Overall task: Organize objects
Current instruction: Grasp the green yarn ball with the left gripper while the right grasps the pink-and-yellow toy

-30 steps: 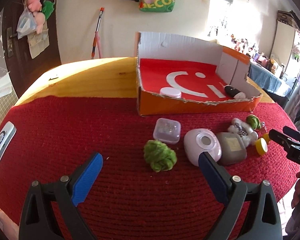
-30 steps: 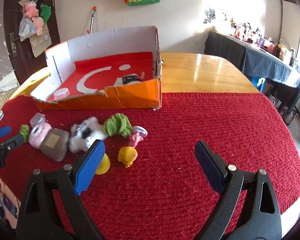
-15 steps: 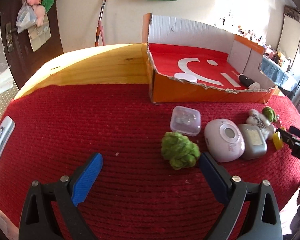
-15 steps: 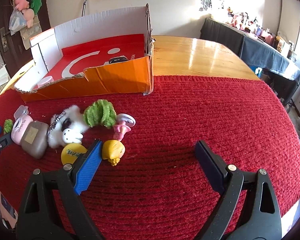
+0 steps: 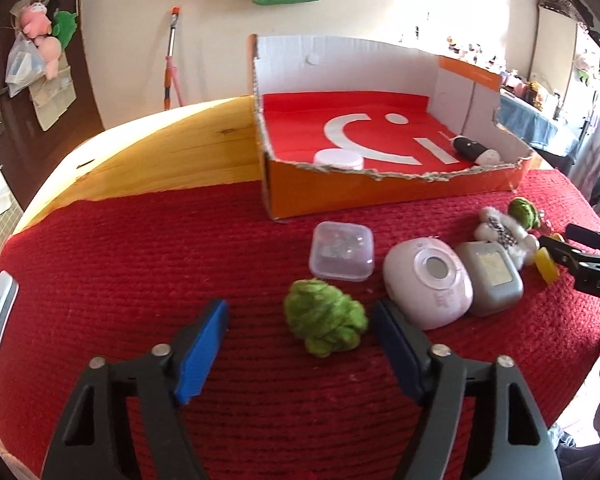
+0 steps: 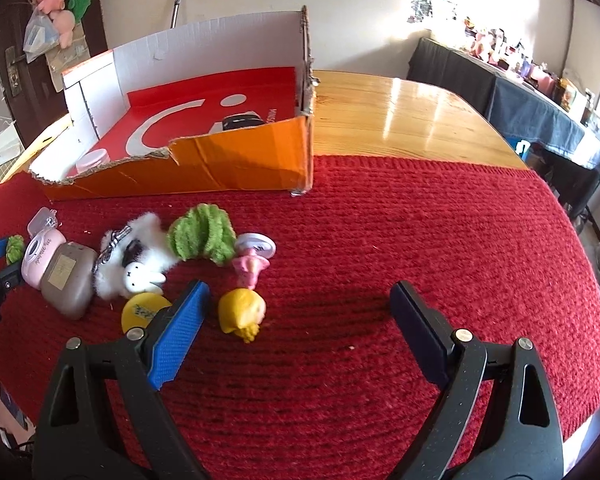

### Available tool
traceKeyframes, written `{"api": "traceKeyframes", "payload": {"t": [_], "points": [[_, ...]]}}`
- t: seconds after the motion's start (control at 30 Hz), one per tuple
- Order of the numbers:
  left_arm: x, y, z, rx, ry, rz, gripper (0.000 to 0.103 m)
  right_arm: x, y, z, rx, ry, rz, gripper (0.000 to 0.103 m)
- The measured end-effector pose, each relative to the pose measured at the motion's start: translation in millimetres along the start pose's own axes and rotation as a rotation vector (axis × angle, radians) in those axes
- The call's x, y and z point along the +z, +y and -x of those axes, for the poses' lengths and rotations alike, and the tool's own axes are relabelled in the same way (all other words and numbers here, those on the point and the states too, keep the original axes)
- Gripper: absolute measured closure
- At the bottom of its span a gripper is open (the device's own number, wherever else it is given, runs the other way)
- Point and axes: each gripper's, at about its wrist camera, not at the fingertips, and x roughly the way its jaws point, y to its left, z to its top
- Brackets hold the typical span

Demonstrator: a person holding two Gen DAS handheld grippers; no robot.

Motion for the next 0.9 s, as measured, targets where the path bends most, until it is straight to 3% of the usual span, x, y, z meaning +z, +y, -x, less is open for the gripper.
{"api": "traceKeyframes", "payload": {"t": [0.17,0.23,0.3,0.37,0.43,0.5,0.9], "points": [[-0.9,-2.5,1.6,-0.033,-0.011,-0.004,0.044,1.5,3.9,-1.0,0.033,-0.015,0.005,0.022],[-0.9,-2.9,1.5,-0.039,-0.018,-0.003,0.048,1.5,4.6,-0.8,0.034,-0.025,0.009,0.033],[-1.5,-3.3,2.4,-0.048,-0.026,0.001,0.059,1.1,4.9,-0.7,0.036,-0.033,0.013,0.040],[-1.3,-4.0,2.7,-0.059,-0.031,0.005,0.070,0.3,5.7,-0.1,0.046,-0.043,0.024,0.052],[-1.4,-4.8,2.7,-0.057,-0.034,0.009,0.070,-1.8,8.6,1.9,0.057,-0.061,0.040,0.076],[-1.6,-7.1,3.4,-0.048,-0.039,-0.002,0.071,-3.4,9.4,3.4,0.074,-0.068,0.045,0.083],[5.7,-10.9,28.0,-0.059,-0.109,-0.010,0.071,4.1,7.7,31.9,0.139,-0.118,0.027,0.083]]}}
